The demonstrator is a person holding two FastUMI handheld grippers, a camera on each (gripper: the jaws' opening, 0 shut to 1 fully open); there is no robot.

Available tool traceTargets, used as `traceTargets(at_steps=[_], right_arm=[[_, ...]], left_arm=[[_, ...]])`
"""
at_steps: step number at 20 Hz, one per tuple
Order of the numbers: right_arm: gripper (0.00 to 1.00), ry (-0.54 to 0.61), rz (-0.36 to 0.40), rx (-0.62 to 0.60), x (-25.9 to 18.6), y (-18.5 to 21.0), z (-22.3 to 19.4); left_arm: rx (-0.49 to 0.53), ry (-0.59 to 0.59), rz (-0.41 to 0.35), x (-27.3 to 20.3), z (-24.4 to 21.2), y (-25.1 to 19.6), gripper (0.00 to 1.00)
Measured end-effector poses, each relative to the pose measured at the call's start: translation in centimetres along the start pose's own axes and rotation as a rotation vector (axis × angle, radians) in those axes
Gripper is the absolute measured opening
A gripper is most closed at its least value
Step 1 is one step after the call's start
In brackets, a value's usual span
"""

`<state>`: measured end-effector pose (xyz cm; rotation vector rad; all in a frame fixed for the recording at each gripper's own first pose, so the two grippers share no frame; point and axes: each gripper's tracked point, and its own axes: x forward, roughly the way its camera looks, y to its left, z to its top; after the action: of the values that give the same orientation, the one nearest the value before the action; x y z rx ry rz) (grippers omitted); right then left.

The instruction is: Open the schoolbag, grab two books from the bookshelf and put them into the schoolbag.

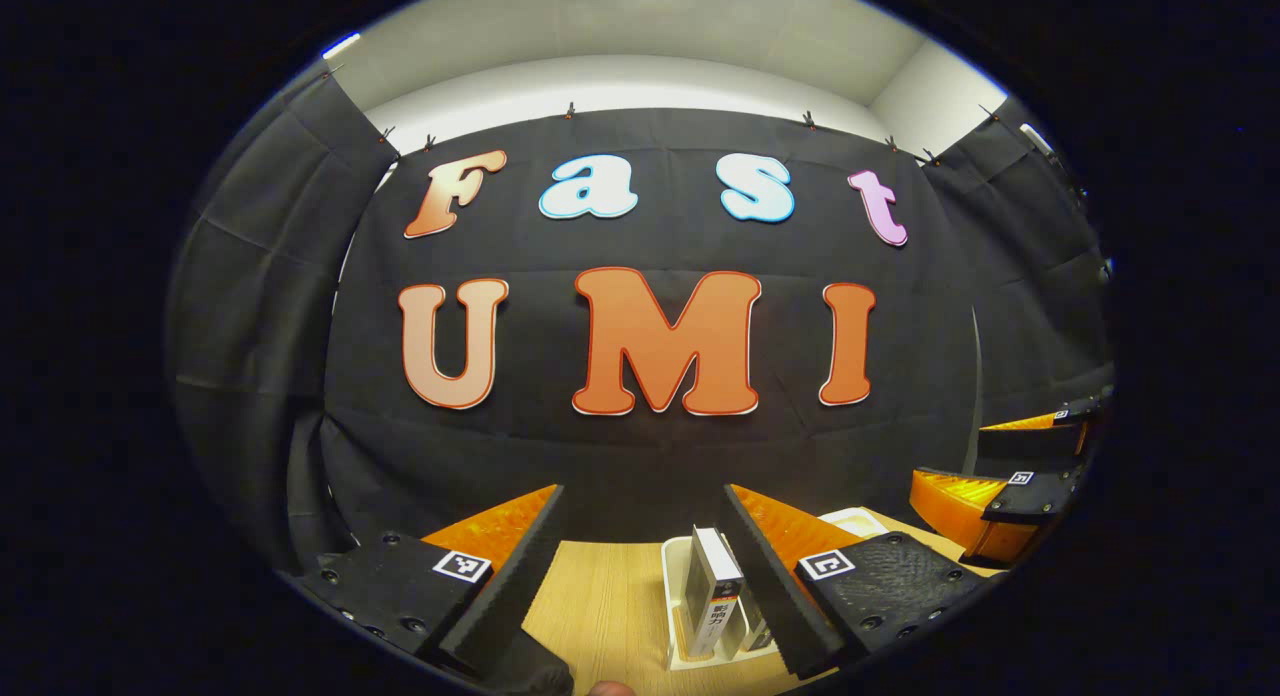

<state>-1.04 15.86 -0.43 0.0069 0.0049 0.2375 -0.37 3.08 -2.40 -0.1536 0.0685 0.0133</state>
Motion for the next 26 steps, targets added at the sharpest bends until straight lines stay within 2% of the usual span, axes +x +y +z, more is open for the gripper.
traceTargets(at_steps=[2, 3, 6, 7, 20, 26], right_arm=[[0.96, 0.008, 0.007, 0.004, 0.1, -0.2, -0.4], [0.96, 0.012, 0.01, 0.008, 0.2, -0.3, -0.6], [0.96, 0.008, 0.006, 0.008, 0.3, -1.0, -0.6], [0.96, 0.005, 0.006, 0.007, 0.4, -1.3, -0.6], [0.96, 0.024, 0.025, 0.025, 1.2, -1.3, -1.6], [0.96, 0.03, 0.029, 0.02, 1.3, -1.5, -1.9]], left_arm=[[0.002, 0.006, 0.001, 0.1, -0.1, -0.6, 0.99], [0.005, 0.009, 0.001, 0.2, -0.2, -0.8, 0.95], [0.009, 0.014, 0.006, -0.1, -0.3, -1.5, 0.99], [0.007, 0.009, 0.008, 0.0, -0.2, -1.6, 0.95], [0.041, 0.007, 0.024, -0.2, -0.4, -1.5, 0.96], [0.108, 0.028, 0.047, -0.8, -1.3, -0.7, 0.96]])
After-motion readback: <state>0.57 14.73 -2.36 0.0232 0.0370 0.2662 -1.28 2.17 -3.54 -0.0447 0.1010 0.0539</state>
